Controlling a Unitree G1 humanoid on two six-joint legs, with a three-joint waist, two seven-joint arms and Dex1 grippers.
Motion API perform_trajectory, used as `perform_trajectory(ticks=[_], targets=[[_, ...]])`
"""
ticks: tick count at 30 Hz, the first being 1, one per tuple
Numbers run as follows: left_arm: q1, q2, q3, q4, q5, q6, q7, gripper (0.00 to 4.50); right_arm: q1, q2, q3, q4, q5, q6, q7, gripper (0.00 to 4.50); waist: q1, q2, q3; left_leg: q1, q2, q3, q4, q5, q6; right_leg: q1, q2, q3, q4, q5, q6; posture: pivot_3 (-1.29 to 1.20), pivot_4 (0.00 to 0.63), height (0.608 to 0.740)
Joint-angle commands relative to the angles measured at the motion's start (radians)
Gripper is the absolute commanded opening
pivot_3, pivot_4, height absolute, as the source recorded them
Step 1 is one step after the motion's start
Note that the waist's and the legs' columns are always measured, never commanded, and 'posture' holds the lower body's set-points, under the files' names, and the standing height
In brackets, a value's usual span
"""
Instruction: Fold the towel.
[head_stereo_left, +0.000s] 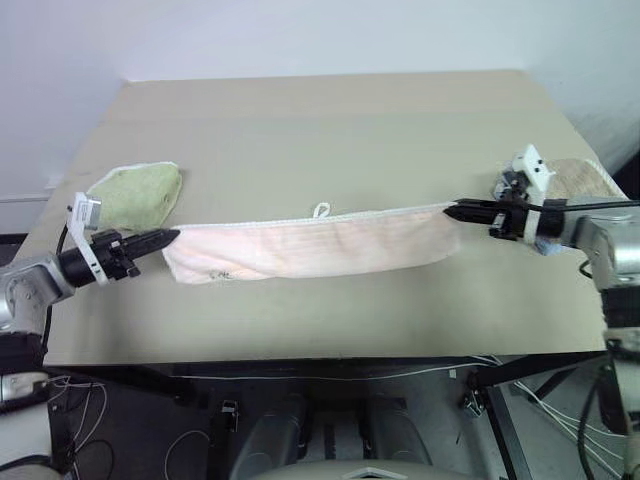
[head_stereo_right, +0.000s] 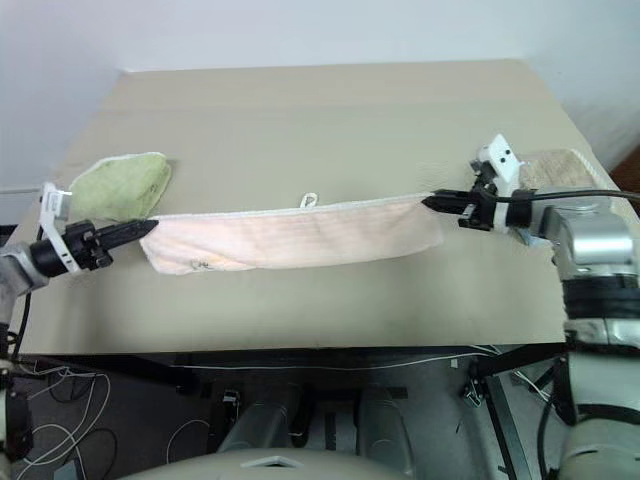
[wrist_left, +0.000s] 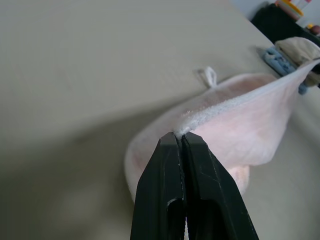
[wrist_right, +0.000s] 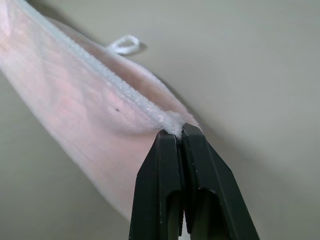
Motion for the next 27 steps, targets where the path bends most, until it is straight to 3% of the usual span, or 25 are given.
perform_trajectory(ticks=[1, 11, 13, 17, 25, 27], targets=[[-0.032, -0.016, -0.044, 0.057, 0.070, -0.122, -0.010, 0.04, -0.073, 0.025, 0.000, 0.071, -0.034, -0.061, -0.013, 0.00, -0.001, 0.000, 0.000, 0.000, 0.000, 0.000, -0.001, 0.000, 0.000, 0.000, 0.000, 0.000, 0.000, 0.000, 0.000, 0.00, 0.150, 0.740], [-0.075, -0.076, -0.048, 0.147, 0.103, -0.238, 0.021, 0.04, -0.177, 0.098, -0.006, 0.224, -0.057, -0.092, 0.012, 0.00, -0.004, 0.000, 0.000, 0.000, 0.000, 0.000, 0.000, 0.002, 0.001, -0.001, 0.001, 0.000, 0.001, 0.000, 0.000, 0.00, 0.150, 0.740], [-0.077, -0.077, -0.047, 0.145, 0.094, -0.227, 0.014, 0.46, -0.185, 0.100, -0.006, 0.232, -0.055, -0.077, 0.024, 0.00, -0.004, 0.000, 0.000, 0.000, 0.000, 0.000, 0.000, 0.002, 0.001, -0.001, 0.001, 0.000, 0.002, 0.000, 0.000, 0.00, 0.150, 0.740], [-0.064, -0.072, -0.049, 0.121, 0.088, -0.207, -0.001, 1.59, -0.186, 0.098, -0.008, 0.221, -0.047, -0.046, 0.042, 0.94, -0.004, 0.000, 0.000, 0.000, 0.000, 0.000, 0.000, 0.002, 0.001, -0.001, 0.001, 0.000, 0.002, 0.000, 0.000, 0.00, 0.150, 0.740], [-0.071, -0.089, 0.023, 0.122, 0.071, -0.290, 0.067, 4.26, -0.192, 0.098, -0.034, 0.213, -0.033, -0.025, 0.017, 3.63, -0.005, 0.000, 0.000, 0.000, 0.000, 0.000, 0.000, 0.002, 0.001, -0.001, 0.001, 0.000, 0.002, 0.000, 0.000, 0.00, 0.150, 0.740], [-0.081, -0.089, 0.059, 0.116, 0.049, -0.298, 0.083, 4.50, -0.192, 0.081, -0.063, 0.185, 0.009, 0.052, 0.039, 4.27, -0.004, 0.000, 0.000, 0.000, 0.000, 0.000, 0.000, 0.002, 0.002, -0.001, 0.001, 0.000, 0.002, 0.000, 0.000, 0.00, 0.150, 0.740]])
